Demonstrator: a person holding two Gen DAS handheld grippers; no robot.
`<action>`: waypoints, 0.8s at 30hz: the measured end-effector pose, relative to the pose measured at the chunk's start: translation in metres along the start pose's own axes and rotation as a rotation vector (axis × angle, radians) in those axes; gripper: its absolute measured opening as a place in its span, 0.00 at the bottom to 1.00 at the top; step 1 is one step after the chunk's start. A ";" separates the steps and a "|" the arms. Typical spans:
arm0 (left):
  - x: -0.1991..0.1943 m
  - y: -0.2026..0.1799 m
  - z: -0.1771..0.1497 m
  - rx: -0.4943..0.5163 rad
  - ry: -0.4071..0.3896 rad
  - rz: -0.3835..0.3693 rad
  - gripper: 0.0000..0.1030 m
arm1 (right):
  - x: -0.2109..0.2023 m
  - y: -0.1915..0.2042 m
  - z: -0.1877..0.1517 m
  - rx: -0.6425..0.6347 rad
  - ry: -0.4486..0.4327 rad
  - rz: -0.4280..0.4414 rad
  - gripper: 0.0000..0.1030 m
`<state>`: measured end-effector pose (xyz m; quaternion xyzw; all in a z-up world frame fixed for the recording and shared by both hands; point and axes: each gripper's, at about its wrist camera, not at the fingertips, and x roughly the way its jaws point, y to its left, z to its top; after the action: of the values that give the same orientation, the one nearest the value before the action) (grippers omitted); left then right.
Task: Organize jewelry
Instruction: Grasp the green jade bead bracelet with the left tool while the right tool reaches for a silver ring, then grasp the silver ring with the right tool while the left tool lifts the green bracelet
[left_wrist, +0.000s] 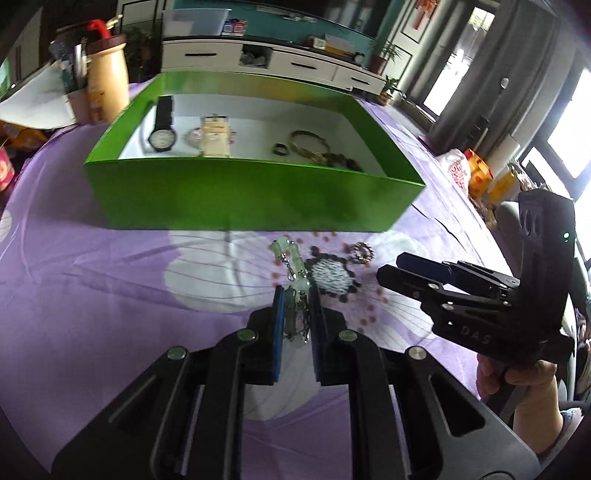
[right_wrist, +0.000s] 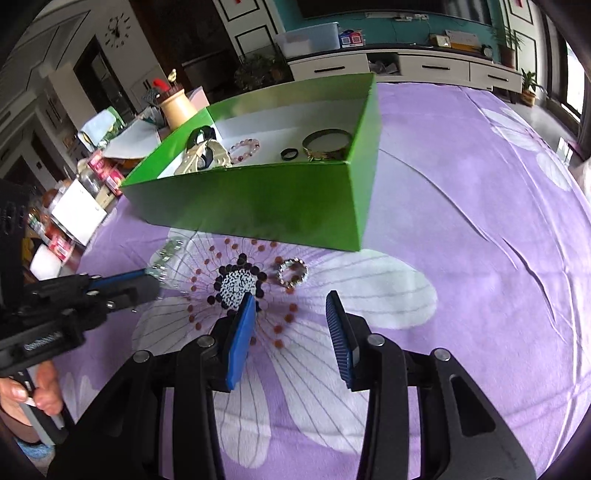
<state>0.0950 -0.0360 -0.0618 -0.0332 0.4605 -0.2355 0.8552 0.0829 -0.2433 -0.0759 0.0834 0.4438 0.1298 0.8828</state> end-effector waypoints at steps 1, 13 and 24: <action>0.000 0.003 0.003 -0.007 0.000 -0.001 0.12 | 0.003 0.002 0.001 -0.009 0.001 -0.014 0.39; 0.002 0.021 0.006 -0.044 -0.004 -0.010 0.12 | 0.027 0.027 0.009 -0.152 -0.006 -0.164 0.21; -0.011 0.019 -0.001 -0.046 -0.022 -0.001 0.12 | -0.003 0.032 -0.004 -0.112 -0.038 -0.098 0.20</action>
<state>0.0960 -0.0146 -0.0592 -0.0557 0.4564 -0.2251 0.8590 0.0735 -0.2136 -0.0680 0.0146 0.4227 0.1097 0.8995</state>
